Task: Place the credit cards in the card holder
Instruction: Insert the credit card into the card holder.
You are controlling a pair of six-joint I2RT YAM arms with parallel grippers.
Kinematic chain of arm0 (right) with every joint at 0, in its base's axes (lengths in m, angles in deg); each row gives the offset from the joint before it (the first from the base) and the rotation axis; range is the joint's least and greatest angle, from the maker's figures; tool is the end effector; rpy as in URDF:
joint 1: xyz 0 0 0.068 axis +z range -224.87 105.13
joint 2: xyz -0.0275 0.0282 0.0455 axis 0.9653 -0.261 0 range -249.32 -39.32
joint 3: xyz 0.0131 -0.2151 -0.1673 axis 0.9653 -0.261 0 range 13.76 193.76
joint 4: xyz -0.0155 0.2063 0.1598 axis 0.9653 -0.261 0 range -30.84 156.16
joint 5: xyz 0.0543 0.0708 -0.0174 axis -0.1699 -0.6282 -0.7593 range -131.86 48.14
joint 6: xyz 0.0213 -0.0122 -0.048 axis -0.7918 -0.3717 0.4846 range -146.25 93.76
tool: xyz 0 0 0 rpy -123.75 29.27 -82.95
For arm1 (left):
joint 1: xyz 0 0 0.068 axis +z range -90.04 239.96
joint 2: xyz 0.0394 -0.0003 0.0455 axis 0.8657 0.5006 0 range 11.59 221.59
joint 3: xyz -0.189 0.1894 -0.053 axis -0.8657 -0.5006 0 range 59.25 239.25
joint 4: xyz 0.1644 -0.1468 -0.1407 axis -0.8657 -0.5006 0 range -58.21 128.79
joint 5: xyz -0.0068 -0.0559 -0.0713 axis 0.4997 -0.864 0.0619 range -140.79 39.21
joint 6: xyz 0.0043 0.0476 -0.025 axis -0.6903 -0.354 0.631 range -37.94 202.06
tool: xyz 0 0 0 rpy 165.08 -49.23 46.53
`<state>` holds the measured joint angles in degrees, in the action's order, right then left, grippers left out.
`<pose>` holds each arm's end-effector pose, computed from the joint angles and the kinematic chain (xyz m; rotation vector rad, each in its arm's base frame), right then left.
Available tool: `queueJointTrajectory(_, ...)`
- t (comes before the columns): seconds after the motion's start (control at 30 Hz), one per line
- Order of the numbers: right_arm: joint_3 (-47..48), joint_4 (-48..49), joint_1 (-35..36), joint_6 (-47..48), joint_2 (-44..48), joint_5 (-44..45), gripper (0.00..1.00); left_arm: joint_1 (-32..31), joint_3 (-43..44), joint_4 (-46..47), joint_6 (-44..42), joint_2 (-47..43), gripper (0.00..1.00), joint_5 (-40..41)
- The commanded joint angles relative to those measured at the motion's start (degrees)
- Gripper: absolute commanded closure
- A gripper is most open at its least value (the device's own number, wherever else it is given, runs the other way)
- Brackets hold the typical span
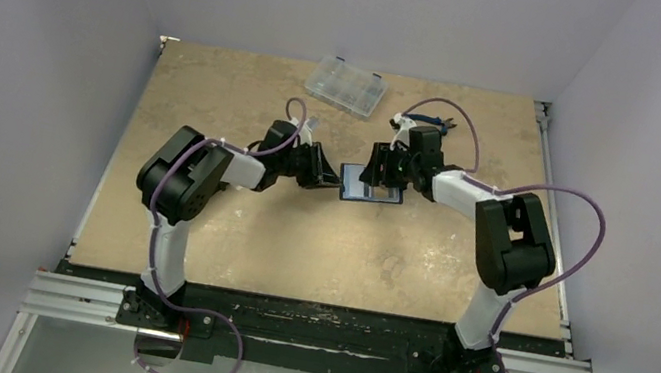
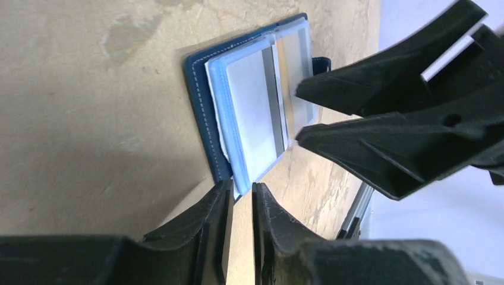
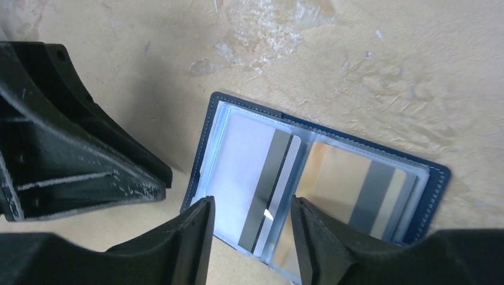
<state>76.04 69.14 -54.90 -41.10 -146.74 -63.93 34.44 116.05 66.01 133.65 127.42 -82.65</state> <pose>0.3654 0.1470 0.1623 -0.3079 2.3382 0.7490 0.3538 -0.1897 0.1169 -0.1649 2.3520 -1.3275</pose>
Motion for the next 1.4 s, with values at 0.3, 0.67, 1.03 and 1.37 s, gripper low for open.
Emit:
queueJointTrajectory(0.3, 4.27, -5.53, 7.49, 5.42, 1.88, 14.92, 0.55, 1.18, 0.49, 6.51, 5.01, 0.88, 0.95, -2.39)
queueJointTrajectory(0.67, 2.92, -4.79, 7.53, 3.51, 2.24, 16.09, 0.56, 0.64, -0.05, 6.17, 4.32, 1.31, 0.96, -2.38)
queueJointTrajectory(1.03, 0.15, -0.84, 6.56, 0.23, 0.29, 12.85, 0.57, 0.64, 1.24, 7.18, 5.88, 1.07, 0.79, -3.43)
queueJointTrajectory(1.37, -6.06, 5.84, 1.71, -3.66, -0.43, 5.58, 0.60, -0.65, 3.07, 10.23, 8.25, 3.92, 0.69, -4.46)
